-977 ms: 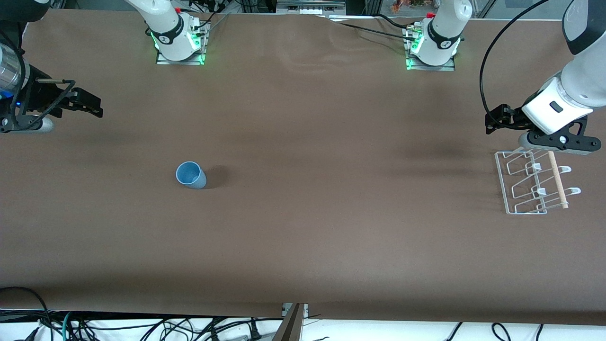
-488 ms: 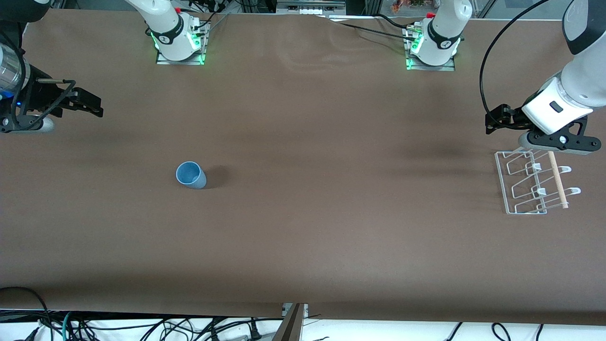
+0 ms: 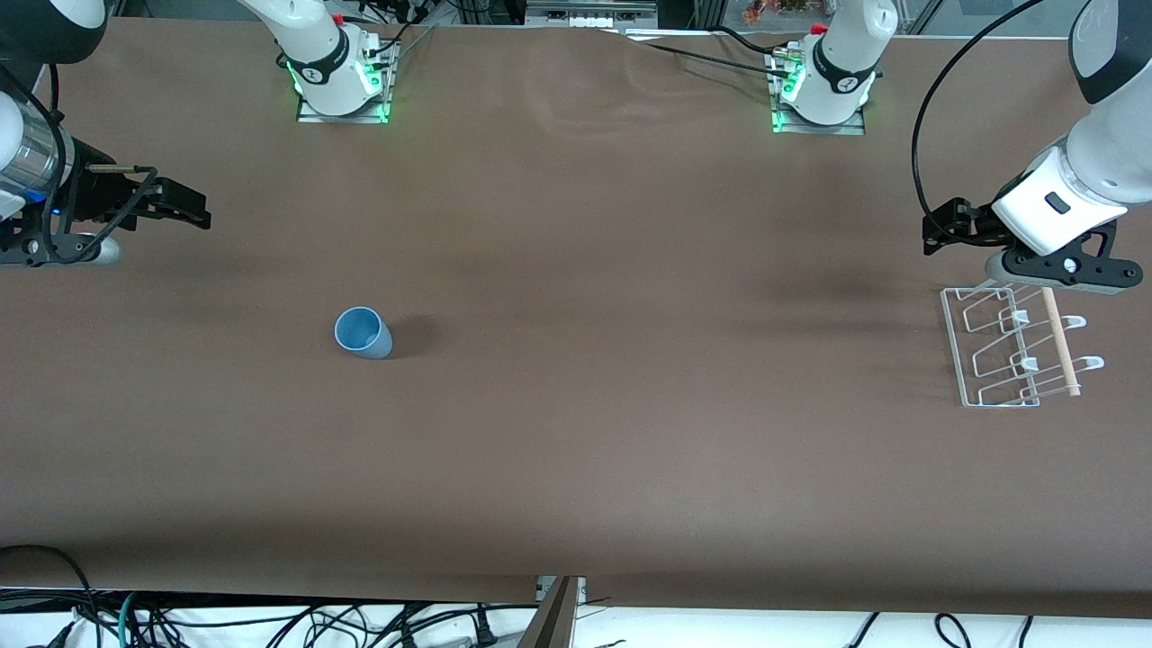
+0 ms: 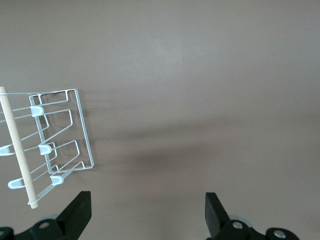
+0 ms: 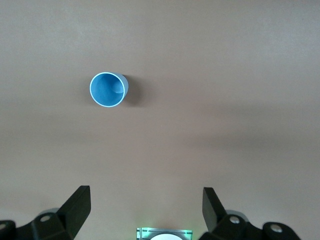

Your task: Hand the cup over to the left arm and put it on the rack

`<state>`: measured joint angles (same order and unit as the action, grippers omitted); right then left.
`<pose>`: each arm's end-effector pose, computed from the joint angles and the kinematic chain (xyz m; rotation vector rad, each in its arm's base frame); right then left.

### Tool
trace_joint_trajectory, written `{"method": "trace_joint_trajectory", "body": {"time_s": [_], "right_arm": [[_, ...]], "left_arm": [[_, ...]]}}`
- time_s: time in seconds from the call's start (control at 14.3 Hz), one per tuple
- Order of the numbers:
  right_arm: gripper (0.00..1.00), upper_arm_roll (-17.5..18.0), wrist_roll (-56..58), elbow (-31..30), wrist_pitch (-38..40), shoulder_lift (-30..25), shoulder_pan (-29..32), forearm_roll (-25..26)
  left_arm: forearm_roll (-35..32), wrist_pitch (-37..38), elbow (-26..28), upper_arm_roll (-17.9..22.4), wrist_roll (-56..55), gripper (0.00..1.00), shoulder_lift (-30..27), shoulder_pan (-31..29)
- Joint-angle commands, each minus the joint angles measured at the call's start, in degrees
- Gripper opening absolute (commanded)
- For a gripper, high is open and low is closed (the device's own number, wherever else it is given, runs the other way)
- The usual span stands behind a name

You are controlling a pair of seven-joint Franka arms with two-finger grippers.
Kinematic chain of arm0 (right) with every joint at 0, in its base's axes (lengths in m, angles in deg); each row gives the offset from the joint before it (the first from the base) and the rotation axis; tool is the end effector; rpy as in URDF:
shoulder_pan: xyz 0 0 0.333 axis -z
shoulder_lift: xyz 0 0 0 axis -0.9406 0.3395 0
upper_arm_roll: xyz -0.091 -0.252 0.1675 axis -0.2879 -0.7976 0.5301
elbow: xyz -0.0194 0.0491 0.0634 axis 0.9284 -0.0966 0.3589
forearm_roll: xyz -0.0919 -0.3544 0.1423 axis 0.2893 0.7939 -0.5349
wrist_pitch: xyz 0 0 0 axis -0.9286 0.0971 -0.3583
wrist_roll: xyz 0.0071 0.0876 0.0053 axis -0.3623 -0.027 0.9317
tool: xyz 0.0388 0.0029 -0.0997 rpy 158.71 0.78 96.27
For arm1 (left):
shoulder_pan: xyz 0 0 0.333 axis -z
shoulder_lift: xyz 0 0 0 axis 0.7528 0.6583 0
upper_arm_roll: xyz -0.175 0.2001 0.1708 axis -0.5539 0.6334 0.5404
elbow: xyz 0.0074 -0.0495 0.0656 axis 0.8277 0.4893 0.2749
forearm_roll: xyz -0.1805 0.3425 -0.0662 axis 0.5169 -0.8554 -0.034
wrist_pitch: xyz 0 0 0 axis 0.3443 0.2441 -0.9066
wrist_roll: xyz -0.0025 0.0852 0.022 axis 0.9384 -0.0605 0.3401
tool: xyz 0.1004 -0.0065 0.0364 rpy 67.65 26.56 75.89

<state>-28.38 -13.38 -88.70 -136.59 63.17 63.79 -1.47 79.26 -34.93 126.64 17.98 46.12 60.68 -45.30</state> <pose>0.5690 0.0343 0.5748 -3.1186 -0.0365 0.2461 0.5703 -0.0427 0.5591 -3.1011 0.1926 0.1243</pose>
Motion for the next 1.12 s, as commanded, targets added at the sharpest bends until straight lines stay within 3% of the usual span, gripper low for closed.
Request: {"method": "trace_joint_trajectory", "body": {"time_s": [0.0,0.49,1.05], "right_arm": [[0.99,0.1,0.6,0.6,-3.8,4.0,0.3,-1.2],[0.99,0.3,0.5,-0.4,-23.3,20.7,-3.6,-1.2],[0.99,1.1,-0.2,-14.2,-36.5,18.5,-4.4,-1.3]], "left_arm": [[1.4,0.5,-0.3,-0.2,0.0,1.0,-0.4,-0.4],[1.4,0.5,-0.3,-0.2,0.0,1.0,-0.4,-0.4],[1.4,0.5,-0.3,-0.2,0.0,1.0,-0.4,-0.4]]}}
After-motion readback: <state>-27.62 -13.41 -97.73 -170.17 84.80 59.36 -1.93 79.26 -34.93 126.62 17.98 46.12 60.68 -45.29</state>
